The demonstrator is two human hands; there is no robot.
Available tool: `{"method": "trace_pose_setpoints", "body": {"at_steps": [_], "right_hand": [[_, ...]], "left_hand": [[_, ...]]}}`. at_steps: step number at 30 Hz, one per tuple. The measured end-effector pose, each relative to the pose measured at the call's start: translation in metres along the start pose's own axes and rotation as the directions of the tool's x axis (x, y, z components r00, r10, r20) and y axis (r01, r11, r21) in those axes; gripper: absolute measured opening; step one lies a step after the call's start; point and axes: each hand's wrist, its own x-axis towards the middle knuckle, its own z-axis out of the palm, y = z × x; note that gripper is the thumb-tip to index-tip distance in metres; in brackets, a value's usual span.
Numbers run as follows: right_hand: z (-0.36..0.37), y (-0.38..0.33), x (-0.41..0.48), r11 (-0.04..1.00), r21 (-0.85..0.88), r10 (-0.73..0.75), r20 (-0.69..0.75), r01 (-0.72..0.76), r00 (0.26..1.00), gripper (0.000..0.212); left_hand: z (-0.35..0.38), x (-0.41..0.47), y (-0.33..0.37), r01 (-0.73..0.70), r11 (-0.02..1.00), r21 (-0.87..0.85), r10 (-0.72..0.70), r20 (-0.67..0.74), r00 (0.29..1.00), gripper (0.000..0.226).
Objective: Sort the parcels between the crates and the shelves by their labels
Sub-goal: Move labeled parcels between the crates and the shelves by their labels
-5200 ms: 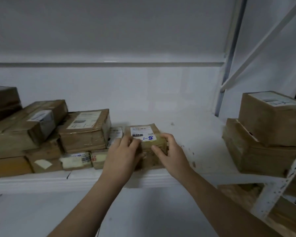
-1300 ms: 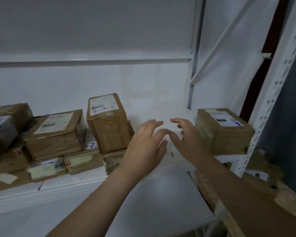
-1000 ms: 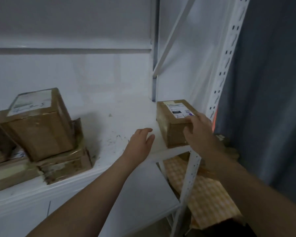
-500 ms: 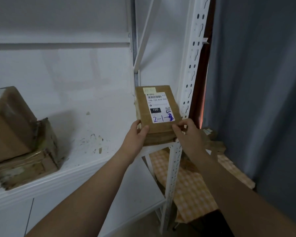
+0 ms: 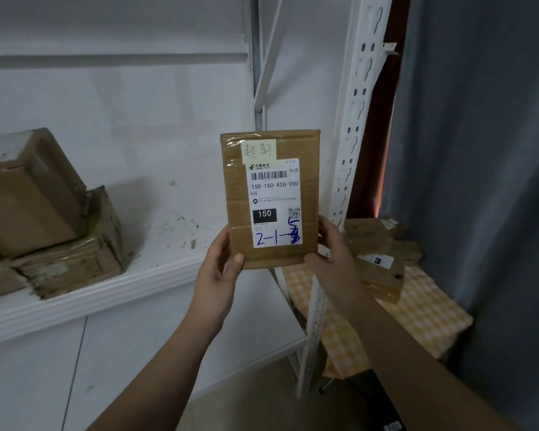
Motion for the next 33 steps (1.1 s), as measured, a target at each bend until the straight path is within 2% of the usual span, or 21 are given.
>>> {"method": "trace_pose_setpoints", "body": {"at_steps": [9,13,16,21,25,30,33], "right_hand": [[0.017,-0.006,-0.021,0.999,0.026,-0.021,-0.064,0.023,0.998,0.045],[0.020,-0.007,-0.041,0.992,0.119,-0.013,-0.128,0.029,0.992,0.042],[0.022,-0.007,-0.064,0.985,0.173,0.028,-0.222,0.011,0.975,0.045],[0.036,-0.007,-0.117,0.991,0.129,0.077,-0.410,-0.026,0.909,0.048],[0.054,0.002,-0.173,0.980,0.193,0.150,-0.523,-0.054,0.839,0.044],[0.077,0.011,-0.251,0.970,0.201,0.237,-0.657,-0.137,0.716,0.035],[0.085,0.012,-0.292,0.967,0.168,0.254,-0.706,-0.192,0.661,0.036]], "left_hand": [[-0.018,-0.015,0.002,-0.028,0.999,-0.028,0.029,0.024,0.999,0.049],[-0.025,-0.024,0.005,-0.065,0.997,-0.048,0.069,0.085,0.994,0.046],[-0.026,-0.029,0.006,-0.087,0.996,-0.005,0.086,0.153,0.984,0.044],[-0.032,-0.049,-0.001,-0.022,1.000,-0.006,0.023,0.259,0.966,0.032],[-0.040,-0.077,-0.010,0.077,0.997,-0.007,-0.065,0.452,0.889,0.023],[-0.043,-0.123,-0.029,0.243,0.969,0.036,-0.209,0.645,0.735,0.057],[-0.045,-0.153,-0.044,0.231,0.968,0.103,-0.236,0.689,0.685,0.053]]}}
